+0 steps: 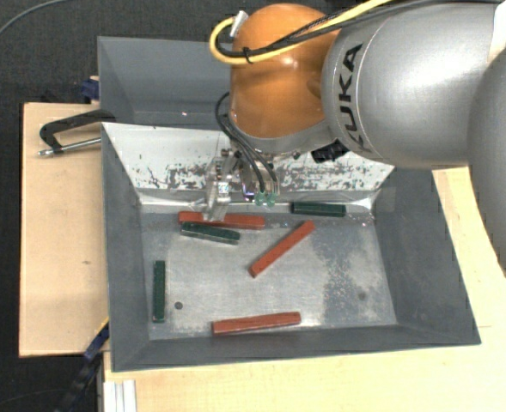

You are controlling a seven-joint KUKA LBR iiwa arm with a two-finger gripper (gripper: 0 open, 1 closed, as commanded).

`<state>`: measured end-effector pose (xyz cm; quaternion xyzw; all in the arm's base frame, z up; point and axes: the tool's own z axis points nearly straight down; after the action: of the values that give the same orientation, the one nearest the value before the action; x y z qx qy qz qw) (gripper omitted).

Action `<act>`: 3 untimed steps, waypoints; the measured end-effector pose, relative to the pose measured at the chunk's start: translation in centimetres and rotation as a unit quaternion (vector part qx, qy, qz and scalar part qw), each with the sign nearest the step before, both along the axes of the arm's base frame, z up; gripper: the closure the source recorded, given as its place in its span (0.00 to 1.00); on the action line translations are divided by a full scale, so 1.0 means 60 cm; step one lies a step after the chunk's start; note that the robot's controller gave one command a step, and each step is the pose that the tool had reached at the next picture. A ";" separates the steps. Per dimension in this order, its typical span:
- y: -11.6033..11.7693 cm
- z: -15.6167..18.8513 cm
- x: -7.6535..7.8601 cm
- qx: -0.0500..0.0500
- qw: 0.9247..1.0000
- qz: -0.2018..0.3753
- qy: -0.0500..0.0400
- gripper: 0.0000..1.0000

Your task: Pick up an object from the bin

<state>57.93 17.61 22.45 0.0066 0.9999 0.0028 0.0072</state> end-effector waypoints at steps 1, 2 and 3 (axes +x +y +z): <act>0.086 -0.119 -0.104 -0.002 1.000 -0.004 0.011 1.00; 0.065 -0.138 -0.110 -0.002 0.995 -0.101 0.008 1.00; 0.011 -0.143 -0.077 0.000 0.974 -0.225 0.006 1.00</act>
Offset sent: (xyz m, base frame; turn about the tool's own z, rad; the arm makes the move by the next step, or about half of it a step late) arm -0.0586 0.0469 -0.0683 0.0159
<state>53.30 18.26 13.89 0.2310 0.9730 0.0011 0.0016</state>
